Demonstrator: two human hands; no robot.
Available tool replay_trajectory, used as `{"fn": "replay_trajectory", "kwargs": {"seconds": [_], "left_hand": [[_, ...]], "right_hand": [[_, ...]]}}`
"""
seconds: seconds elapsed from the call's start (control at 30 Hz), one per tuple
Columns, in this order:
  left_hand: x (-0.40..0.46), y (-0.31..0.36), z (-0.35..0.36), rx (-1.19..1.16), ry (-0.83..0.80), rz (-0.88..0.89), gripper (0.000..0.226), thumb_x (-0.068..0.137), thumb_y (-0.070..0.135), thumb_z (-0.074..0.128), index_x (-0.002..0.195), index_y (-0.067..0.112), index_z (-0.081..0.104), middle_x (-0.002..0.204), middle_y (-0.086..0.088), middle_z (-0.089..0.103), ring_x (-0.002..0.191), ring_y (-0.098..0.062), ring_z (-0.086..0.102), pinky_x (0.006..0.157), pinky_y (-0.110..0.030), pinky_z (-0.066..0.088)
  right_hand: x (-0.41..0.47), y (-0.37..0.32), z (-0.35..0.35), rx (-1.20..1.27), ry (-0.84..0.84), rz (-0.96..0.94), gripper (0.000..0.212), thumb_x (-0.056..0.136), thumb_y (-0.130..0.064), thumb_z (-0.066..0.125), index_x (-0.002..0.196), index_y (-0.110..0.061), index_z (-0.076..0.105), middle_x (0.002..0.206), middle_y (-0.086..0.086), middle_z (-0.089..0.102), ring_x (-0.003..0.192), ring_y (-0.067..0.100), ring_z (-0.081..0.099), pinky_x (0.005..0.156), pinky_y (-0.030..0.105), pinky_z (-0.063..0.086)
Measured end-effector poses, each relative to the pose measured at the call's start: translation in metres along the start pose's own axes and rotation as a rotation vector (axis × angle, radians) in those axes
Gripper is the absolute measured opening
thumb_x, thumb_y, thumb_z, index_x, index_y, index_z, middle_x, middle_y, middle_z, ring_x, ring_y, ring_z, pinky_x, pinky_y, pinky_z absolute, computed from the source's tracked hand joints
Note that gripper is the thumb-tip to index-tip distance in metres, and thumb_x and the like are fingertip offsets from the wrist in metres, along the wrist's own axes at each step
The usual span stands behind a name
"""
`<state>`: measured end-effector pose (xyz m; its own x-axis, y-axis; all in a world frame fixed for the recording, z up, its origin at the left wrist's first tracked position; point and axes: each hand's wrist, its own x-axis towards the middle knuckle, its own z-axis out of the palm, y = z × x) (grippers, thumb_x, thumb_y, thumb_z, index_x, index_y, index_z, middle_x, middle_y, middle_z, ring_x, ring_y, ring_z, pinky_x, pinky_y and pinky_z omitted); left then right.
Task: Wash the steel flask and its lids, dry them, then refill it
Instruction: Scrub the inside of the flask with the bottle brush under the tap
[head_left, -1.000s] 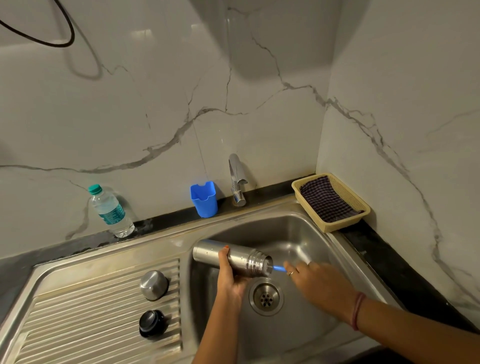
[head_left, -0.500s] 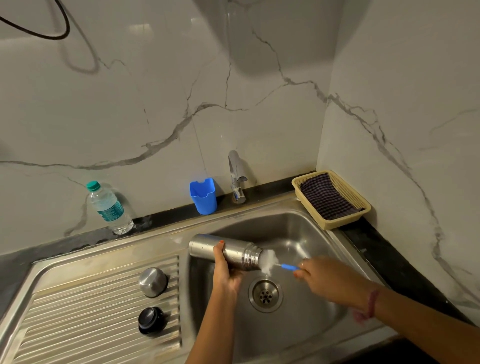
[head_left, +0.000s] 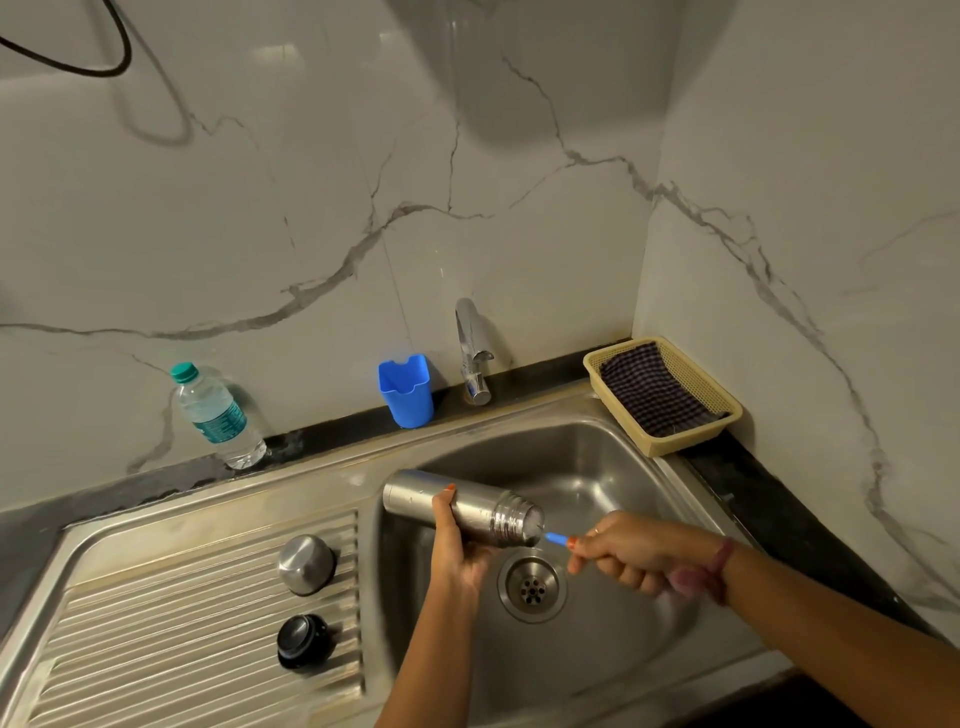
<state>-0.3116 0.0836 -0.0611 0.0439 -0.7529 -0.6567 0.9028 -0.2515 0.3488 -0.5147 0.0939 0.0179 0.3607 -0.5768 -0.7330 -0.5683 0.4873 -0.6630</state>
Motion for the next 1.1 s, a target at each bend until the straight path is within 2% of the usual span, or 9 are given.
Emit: {"fn": "replay_trajectory", "kwargs": {"seconds": [0.13,0.23,0.37,0.47,0.67,0.8,0.93,1.0,1.1], "left_hand": [[0.003,0.007,0.000,-0.005,0.012,0.050,0.058,0.085,0.026,0.071,0.133,0.005,0.045,0.119,-0.025,0.061,0.112,-0.041,0.061,0.102,-0.065,0.042],[0.000,0.005,0.003,-0.037,0.014,0.029,0.054,0.086,0.025,0.071,0.129,0.007,0.043,0.120,-0.025,0.060,0.114,-0.042,0.059,0.103,-0.066,0.041],[-0.006,-0.005,0.009,-0.035,0.005,-0.017,0.053,0.087,0.025,0.071,0.128,0.007,0.042,0.117,-0.026,0.060,0.109,-0.042,0.061,0.100,-0.063,0.045],[-0.006,-0.005,0.008,-0.025,0.010,-0.022,0.054,0.086,0.025,0.072,0.128,0.006,0.043,0.118,-0.026,0.059,0.110,-0.042,0.061,0.102,-0.063,0.043],[-0.006,0.000,0.004,-0.065,-0.013,-0.038,0.053,0.086,0.025,0.072,0.127,0.008,0.044,0.123,-0.026,0.058,0.117,-0.042,0.058,0.103,-0.064,0.043],[-0.006,0.002,0.007,-0.103,-0.021,-0.024,0.056,0.083,0.024,0.074,0.127,0.009,0.043,0.124,-0.026,0.058,0.117,-0.043,0.058,0.103,-0.065,0.042],[-0.009,-0.001,0.010,-0.069,-0.040,-0.003,0.053,0.085,0.027,0.072,0.126,0.009,0.043,0.123,-0.027,0.058,0.118,-0.043,0.058,0.103,-0.066,0.041],[-0.010,-0.004,0.011,-0.052,-0.036,0.003,0.053,0.085,0.026,0.071,0.126,0.008,0.043,0.122,-0.026,0.058,0.114,-0.043,0.059,0.101,-0.065,0.043],[-0.010,-0.002,0.008,-0.042,-0.027,0.011,0.056,0.084,0.027,0.072,0.129,0.007,0.044,0.120,-0.026,0.059,0.111,-0.042,0.061,0.101,-0.064,0.043]], "right_hand": [[-0.013,0.007,-0.011,-0.218,0.099,-0.061,0.031,0.098,-0.035,0.045,0.094,-0.014,0.067,0.058,-0.009,0.043,0.043,0.003,0.034,0.042,0.016,0.027],[-0.007,0.012,-0.005,-0.622,0.387,-0.237,0.030,0.099,-0.037,0.043,0.095,-0.020,0.068,0.078,-0.008,0.058,0.066,0.004,0.053,0.056,0.015,0.035],[0.002,0.019,0.016,-1.177,0.761,-0.506,0.036,0.103,-0.032,0.026,0.120,-0.022,0.057,0.084,-0.003,0.062,0.063,0.012,0.052,0.049,0.019,0.031],[0.006,0.022,0.018,-1.183,0.741,-0.566,0.037,0.104,-0.031,0.024,0.122,-0.023,0.055,0.081,-0.003,0.061,0.057,0.010,0.042,0.044,0.018,0.020],[-0.005,0.015,0.007,-1.152,0.707,-0.489,0.037,0.102,-0.041,0.029,0.111,-0.020,0.058,0.073,-0.005,0.052,0.064,0.013,0.051,0.051,0.020,0.035],[-0.009,0.013,0.002,-0.900,0.640,-0.415,0.033,0.098,-0.043,0.040,0.099,-0.020,0.065,0.072,-0.007,0.053,0.072,0.011,0.058,0.067,0.025,0.047],[0.000,0.004,0.009,-0.565,0.451,-0.318,0.028,0.096,-0.037,0.049,0.078,-0.025,0.067,0.065,-0.007,0.055,0.057,0.005,0.048,0.053,0.018,0.034],[0.003,0.002,0.018,-0.512,0.430,-0.314,0.028,0.096,-0.035,0.050,0.079,-0.024,0.069,0.063,-0.009,0.054,0.053,0.001,0.045,0.050,0.015,0.031],[0.007,0.013,0.028,-0.847,0.651,-0.524,0.032,0.100,-0.036,0.040,0.096,-0.020,0.068,0.058,-0.009,0.048,0.048,0.004,0.042,0.043,0.014,0.026]]}}
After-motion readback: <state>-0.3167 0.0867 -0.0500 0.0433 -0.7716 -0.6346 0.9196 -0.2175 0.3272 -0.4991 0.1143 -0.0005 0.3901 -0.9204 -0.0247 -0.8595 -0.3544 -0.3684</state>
